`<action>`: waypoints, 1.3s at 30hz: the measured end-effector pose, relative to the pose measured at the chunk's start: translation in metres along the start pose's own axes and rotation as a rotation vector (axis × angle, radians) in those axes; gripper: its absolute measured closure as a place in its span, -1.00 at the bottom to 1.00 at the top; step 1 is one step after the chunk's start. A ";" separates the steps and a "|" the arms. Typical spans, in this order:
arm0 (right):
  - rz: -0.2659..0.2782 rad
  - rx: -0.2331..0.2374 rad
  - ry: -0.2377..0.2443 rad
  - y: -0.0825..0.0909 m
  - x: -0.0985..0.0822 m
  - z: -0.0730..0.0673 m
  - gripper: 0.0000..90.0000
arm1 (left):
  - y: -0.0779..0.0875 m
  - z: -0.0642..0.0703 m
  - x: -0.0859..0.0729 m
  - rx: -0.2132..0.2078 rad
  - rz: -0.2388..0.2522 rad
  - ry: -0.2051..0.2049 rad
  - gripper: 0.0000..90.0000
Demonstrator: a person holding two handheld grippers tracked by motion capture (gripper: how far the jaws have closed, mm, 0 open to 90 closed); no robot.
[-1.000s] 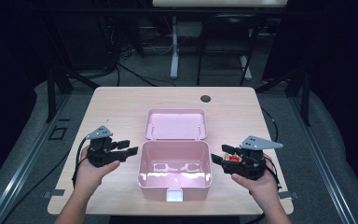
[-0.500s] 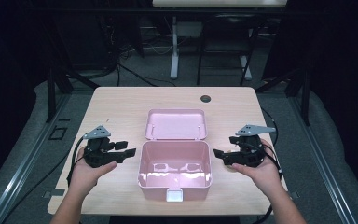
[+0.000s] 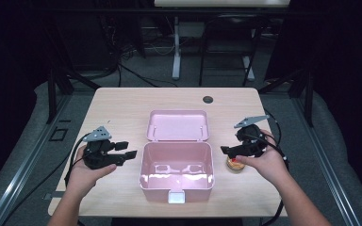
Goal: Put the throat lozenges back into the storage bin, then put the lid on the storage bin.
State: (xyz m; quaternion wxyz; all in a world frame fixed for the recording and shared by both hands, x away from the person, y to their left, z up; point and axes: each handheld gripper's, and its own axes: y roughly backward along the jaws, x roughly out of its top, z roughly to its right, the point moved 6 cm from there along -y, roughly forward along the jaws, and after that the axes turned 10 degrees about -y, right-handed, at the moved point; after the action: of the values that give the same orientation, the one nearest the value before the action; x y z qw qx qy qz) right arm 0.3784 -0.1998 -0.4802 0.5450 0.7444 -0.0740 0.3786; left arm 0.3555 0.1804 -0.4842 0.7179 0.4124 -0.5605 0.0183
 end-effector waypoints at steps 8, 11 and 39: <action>-0.140 -0.030 0.023 -0.015 0.000 0.006 -0.63 | 0.004 -0.002 0.000 -0.004 -0.018 0.036 0.03; -0.180 -0.051 0.026 -0.022 0.000 0.010 -0.64 | 0.006 -0.005 0.001 0.006 -0.013 0.043 0.00; -0.433 -0.141 -0.039 -0.060 -0.020 0.044 -0.66 | 0.004 -0.016 0.006 0.031 -0.012 0.050 -0.05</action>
State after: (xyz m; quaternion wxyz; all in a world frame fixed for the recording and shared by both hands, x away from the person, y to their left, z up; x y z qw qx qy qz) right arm 0.4171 -0.2197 -0.5436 0.6626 0.7103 0.0508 0.2321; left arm 0.3687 0.1903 -0.4780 0.7254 0.4261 -0.5396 0.0328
